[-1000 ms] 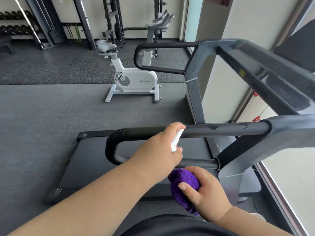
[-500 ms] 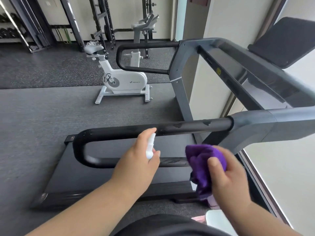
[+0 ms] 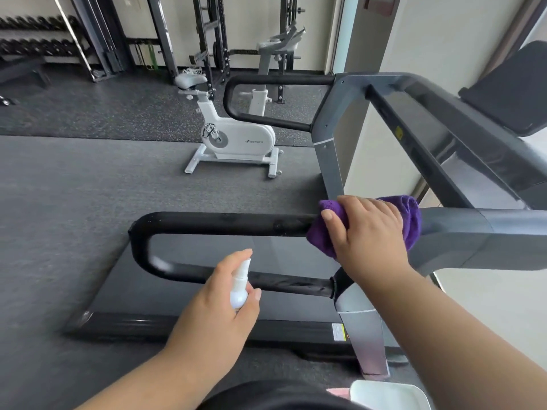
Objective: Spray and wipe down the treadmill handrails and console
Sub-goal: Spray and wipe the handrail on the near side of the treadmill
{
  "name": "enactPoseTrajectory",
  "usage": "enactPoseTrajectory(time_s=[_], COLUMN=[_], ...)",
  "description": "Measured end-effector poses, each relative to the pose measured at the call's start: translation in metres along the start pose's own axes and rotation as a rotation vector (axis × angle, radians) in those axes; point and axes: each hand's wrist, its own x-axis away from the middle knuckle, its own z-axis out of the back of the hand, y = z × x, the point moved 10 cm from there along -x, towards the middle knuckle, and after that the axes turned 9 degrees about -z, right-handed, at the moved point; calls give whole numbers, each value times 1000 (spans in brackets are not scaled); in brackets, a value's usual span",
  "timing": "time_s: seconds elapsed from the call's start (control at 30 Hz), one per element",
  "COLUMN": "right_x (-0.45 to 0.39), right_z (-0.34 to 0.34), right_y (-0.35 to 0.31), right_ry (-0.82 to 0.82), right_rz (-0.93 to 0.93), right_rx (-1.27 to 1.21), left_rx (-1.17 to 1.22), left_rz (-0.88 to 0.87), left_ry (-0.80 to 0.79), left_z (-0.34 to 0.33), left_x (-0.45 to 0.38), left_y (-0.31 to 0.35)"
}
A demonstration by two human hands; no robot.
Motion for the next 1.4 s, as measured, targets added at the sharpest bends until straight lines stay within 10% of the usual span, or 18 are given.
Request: enactPoseTrajectory(time_s=[0.37,0.63,0.97,1.4], right_x=[12,-4,2,-10], right_z=[-58,-22,-65,-12], right_y=[-114,-6,-102,21], right_ry=[-301,-252,-356,-316], right_rz=[264,173,314,211], right_rx=[138,166,212,316], left_rx=[-16,-7,16,-2], left_rz=[11,36,-21,-129], left_ry=[43,47,19,11], left_z=[-5,1,-12,-17], left_x=[4,6,1,-2], left_y=[7,-1,15,26])
